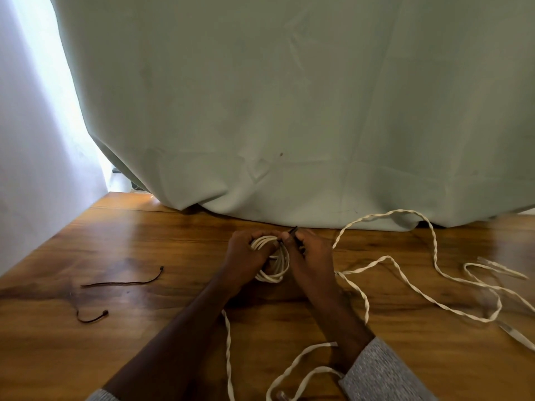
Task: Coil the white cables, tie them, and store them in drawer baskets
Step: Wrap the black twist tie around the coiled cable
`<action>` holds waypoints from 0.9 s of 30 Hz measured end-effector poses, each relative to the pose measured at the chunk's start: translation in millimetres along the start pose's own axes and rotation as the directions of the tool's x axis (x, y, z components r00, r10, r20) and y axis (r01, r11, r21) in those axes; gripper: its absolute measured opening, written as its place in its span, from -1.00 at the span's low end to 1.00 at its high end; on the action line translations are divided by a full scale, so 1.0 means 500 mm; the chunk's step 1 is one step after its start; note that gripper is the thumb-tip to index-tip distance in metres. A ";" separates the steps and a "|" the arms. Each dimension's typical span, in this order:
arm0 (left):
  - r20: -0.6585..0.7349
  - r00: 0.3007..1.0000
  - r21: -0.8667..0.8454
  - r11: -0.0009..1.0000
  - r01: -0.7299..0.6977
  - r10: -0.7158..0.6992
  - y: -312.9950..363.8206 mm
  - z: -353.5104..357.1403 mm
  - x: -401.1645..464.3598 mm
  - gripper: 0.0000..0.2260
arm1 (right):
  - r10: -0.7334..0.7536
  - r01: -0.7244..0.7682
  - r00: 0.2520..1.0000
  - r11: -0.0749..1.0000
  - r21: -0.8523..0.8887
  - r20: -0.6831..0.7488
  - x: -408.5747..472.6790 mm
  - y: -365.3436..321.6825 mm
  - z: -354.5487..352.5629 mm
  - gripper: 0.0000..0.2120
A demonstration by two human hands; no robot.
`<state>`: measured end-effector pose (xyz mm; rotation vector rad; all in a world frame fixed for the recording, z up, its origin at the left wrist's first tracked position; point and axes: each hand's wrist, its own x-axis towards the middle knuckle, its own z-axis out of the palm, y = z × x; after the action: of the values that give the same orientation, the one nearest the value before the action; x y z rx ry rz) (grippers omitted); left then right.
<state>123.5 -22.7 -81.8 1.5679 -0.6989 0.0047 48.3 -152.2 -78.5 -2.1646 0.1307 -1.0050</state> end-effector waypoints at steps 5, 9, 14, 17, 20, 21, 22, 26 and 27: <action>0.016 1.000 -0.025 1.000 0.003 -0.002 -0.005 0.006 0.003 -0.78 | -0.015 0.017 0.999 0.998 0.054 -0.030 0.001 -0.006 -0.002 -0.86; -0.017 0.999 -0.097 0.995 0.033 -0.035 0.004 0.007 0.002 -0.87 | 0.085 -0.066 0.993 0.976 0.210 -0.084 0.002 -0.011 -0.006 -0.86; -0.049 0.997 -0.059 0.997 0.056 -0.059 -0.005 0.007 0.004 -0.73 | 0.122 -0.092 0.988 0.956 0.280 -0.092 0.001 -0.011 -0.005 -0.89; -0.053 0.997 -0.019 0.998 0.053 -0.054 -0.014 0.011 0.007 -0.78 | 0.033 -0.016 0.995 0.985 0.172 -0.096 -0.002 -0.011 -0.006 -0.87; -0.119 0.993 0.032 0.999 0.015 -0.011 -0.014 0.015 0.012 -0.81 | -0.197 0.194 0.977 0.980 -0.048 -0.081 0.004 -0.011 -0.008 -0.84; -0.145 0.989 0.050 0.999 0.006 0.001 -0.013 0.015 0.015 -0.81 | -0.252 0.246 0.966 0.965 -0.095 -0.063 0.008 -0.011 -0.007 -0.84; -0.168 0.986 0.069 0.998 -0.006 0.017 -0.010 0.014 0.016 -0.81 | -0.294 0.287 0.955 0.950 -0.120 -0.046 0.012 -0.011 -0.005 -0.83; -0.228 0.973 0.035 0.999 -0.025 0.032 -0.005 0.012 0.012 -0.81 | -0.418 0.411 0.908 0.900 -0.145 -0.021 0.015 -0.016 0.003 -0.77; -0.238 0.971 0.004 1.000 -0.016 0.016 -0.003 0.011 0.010 -0.82 | -0.439 0.432 0.898 0.889 -0.154 -0.014 0.015 -0.018 0.003 -0.75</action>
<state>126.0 -30.0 -81.8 1.5326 -0.5216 0.2029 52.7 -147.8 -68.5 -2.3620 -0.2835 -1.3343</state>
